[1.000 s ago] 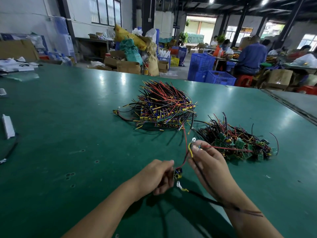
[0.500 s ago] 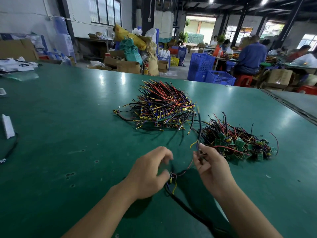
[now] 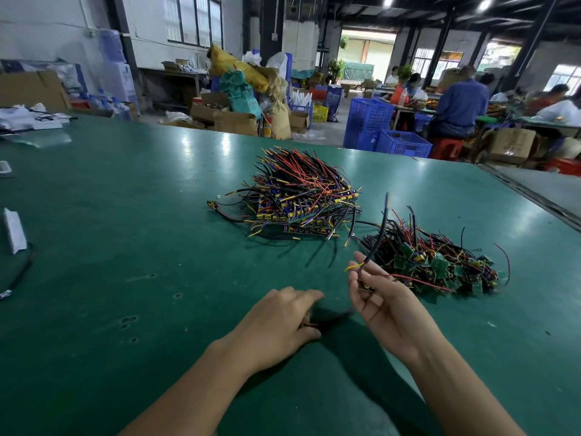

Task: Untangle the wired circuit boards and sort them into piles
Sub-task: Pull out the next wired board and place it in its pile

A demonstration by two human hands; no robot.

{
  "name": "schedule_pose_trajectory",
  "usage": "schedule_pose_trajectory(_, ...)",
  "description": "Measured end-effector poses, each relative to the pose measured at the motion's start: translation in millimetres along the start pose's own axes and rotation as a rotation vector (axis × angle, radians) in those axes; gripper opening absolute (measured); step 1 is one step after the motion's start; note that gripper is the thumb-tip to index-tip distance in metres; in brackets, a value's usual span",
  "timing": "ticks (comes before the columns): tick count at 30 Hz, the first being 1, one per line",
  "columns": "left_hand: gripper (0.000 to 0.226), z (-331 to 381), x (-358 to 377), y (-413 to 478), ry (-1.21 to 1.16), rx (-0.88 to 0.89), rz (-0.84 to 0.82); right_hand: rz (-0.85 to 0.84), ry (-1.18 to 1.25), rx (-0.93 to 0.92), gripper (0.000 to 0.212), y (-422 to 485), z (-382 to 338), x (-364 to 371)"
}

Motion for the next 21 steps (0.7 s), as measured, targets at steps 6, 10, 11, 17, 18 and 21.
schedule_pose_trajectory(6,0.022,-29,-14,-5,-0.054,-0.177,0.136,-0.048,-0.091,-0.060,0.030,0,-4,1)
schedule_pose_trajectory(10,0.011,-39,-20,-5,-0.161,-0.281,0.272,0.002,-0.319,-0.155,0.012,0,-2,-2)
schedule_pose_trajectory(11,0.010,-42,-23,-5,-0.217,-0.315,0.324,0.058,-0.412,-0.184,0.019,0,-4,-7)
schedule_pose_trajectory(17,0.014,-50,-27,-11,-0.764,-0.514,0.577,0.166,-0.630,-0.254,0.050,-2,-1,-11)
schedule_pose_trajectory(18,0.014,-50,-28,-12,-0.830,-0.530,0.614,0.156,-0.585,-0.232,0.044,-2,3,-9)
schedule_pose_trajectory(21,0.013,-44,-31,-11,-0.907,-0.489,0.676,0.104,-0.607,-0.171,0.028,0,17,-2)
Point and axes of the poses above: each hand's wrist, its own y-axis towards the middle knuckle, its own x-axis out of the palm, z = x × y, the point moved 8 cm from there along y, towards the middle knuckle, and after that the axes turned 5 degrees about y, right-handed, at the moved point
